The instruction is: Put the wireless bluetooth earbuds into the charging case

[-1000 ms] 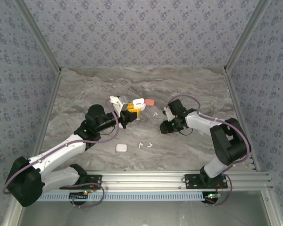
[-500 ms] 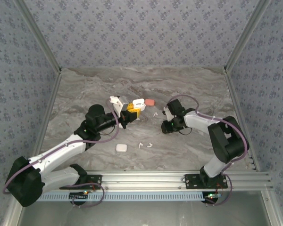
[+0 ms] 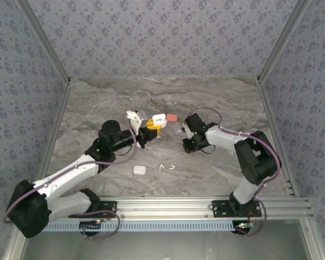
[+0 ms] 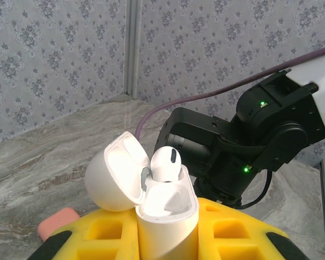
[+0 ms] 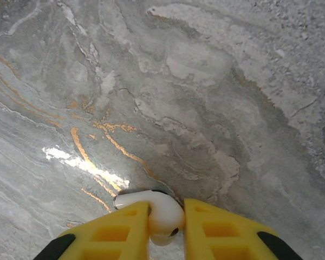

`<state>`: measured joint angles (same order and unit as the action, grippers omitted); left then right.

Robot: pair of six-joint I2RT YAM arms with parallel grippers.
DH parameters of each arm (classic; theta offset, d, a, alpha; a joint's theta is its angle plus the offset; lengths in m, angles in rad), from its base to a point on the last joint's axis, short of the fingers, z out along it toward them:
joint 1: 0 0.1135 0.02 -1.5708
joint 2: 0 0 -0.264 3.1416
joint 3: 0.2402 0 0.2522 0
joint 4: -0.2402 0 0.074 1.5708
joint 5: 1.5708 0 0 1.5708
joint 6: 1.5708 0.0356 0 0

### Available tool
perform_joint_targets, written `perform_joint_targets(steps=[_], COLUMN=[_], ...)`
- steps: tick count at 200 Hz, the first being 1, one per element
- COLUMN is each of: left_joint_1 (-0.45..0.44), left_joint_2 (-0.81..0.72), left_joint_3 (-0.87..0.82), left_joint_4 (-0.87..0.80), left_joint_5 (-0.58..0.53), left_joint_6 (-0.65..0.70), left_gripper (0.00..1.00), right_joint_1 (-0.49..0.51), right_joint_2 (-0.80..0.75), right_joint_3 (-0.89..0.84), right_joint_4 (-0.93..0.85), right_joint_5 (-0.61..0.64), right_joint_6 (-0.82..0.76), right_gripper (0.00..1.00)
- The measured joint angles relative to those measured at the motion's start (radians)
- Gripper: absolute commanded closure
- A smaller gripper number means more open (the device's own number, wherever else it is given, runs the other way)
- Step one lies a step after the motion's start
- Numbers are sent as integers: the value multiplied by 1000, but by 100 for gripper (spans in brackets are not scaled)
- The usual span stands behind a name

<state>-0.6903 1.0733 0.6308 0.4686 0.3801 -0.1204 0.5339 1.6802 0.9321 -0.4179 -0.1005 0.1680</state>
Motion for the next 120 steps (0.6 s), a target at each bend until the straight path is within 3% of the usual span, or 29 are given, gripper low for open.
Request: perform_joint_targets(steps=[35, 120], left_joint_1=[0, 0], left_joint_2=[0, 65], left_joint_3=[0, 2], left_joint_4=[-2, 1], left_joint_5=[-3, 54], left_joint_6=[0, -4], left_gripper=[100, 100], right_joint_1=[13, 31], right_joint_2=[-53, -576], right_joint_3=[-16, -12], right_joint_4=[9, 3], right_joint_5=[8, 91], right_joint_6=[-26, -238], right_gripper=[80, 79])
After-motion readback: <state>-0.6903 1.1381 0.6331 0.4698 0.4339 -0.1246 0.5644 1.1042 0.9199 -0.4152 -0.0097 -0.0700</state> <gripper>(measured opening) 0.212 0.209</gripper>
